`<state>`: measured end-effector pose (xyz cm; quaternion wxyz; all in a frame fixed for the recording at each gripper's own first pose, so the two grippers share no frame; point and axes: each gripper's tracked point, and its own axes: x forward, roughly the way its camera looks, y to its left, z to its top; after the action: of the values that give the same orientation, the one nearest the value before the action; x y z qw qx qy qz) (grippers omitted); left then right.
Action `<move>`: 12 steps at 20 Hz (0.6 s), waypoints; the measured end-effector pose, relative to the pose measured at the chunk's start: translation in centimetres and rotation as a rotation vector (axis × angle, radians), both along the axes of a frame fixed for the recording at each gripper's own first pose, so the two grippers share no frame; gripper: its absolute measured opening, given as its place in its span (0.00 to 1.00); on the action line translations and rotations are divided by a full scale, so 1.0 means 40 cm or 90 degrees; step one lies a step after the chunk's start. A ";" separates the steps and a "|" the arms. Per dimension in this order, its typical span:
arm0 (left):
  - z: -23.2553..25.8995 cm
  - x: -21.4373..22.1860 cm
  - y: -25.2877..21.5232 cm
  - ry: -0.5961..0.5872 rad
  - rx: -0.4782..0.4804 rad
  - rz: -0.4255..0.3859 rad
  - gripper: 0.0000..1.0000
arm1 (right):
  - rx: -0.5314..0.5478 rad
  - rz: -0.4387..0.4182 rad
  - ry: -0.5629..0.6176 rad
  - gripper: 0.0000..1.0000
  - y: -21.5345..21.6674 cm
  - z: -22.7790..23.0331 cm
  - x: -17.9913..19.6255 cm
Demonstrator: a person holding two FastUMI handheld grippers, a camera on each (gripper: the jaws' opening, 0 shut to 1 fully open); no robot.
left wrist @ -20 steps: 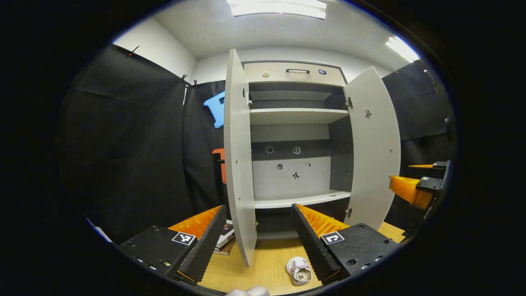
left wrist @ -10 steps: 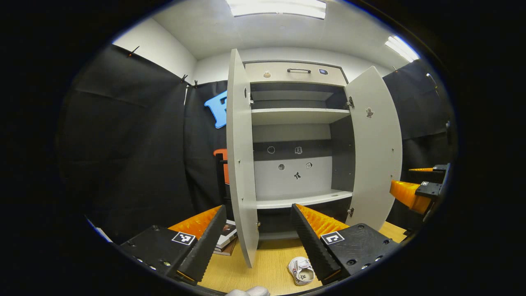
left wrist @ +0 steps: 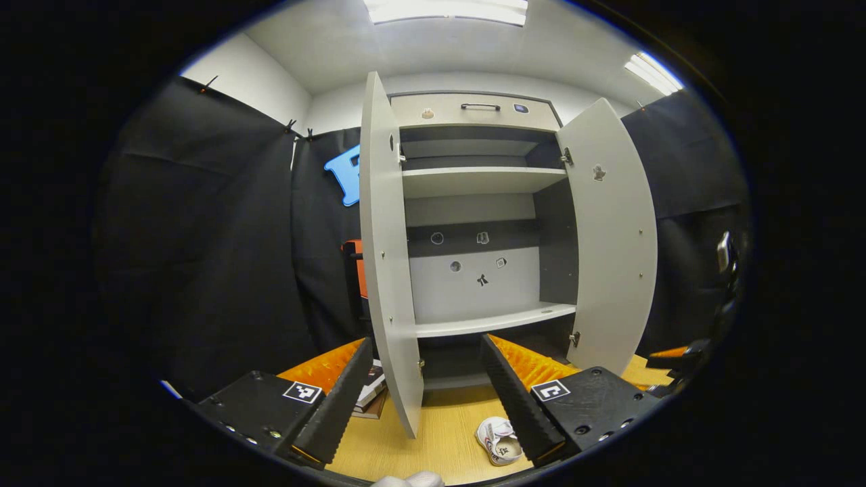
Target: Grab one shoe with the right hand and put it into the shoe cabinet, grab the other shoe with the left hand and put it into the shoe cabinet; then close the right door with the right hand and the left door with the left hand.
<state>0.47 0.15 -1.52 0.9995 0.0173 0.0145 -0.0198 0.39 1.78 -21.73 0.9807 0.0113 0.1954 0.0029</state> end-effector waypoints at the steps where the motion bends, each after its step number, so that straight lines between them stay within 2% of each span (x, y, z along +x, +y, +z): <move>1: -0.004 0.002 0.003 0.002 0.002 0.001 0.96 | 0.009 0.002 0.027 0.98 0.008 -0.073 0.000; 5: -0.019 0.010 0.017 0.016 0.005 0.016 0.96 | 0.057 0.002 0.146 0.98 0.043 -0.310 0.025; 6: -0.018 0.013 0.022 0.018 0.008 0.022 1.00 | 0.067 0.010 0.161 0.98 0.060 -0.344 0.039; 7: -0.020 0.013 0.028 0.021 0.008 0.029 0.96 | 0.073 0.020 0.176 0.98 0.071 -0.376 0.056; 10: -0.018 0.015 0.037 0.027 0.014 0.045 0.96 | 0.098 0.030 0.208 0.97 0.092 -0.450 0.116; 11: -0.015 0.014 0.046 0.027 0.019 0.054 0.97 | 0.106 0.026 0.215 0.90 0.094 -0.468 0.142; 12: -0.013 0.016 0.052 0.028 0.023 0.061 0.96 | 0.108 0.026 0.226 0.93 0.093 -0.488 0.161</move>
<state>1.12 2.23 -2.03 0.9983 0.0342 0.0377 0.0281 6.83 5.49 -41.24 0.9262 0.0903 0.3642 0.0369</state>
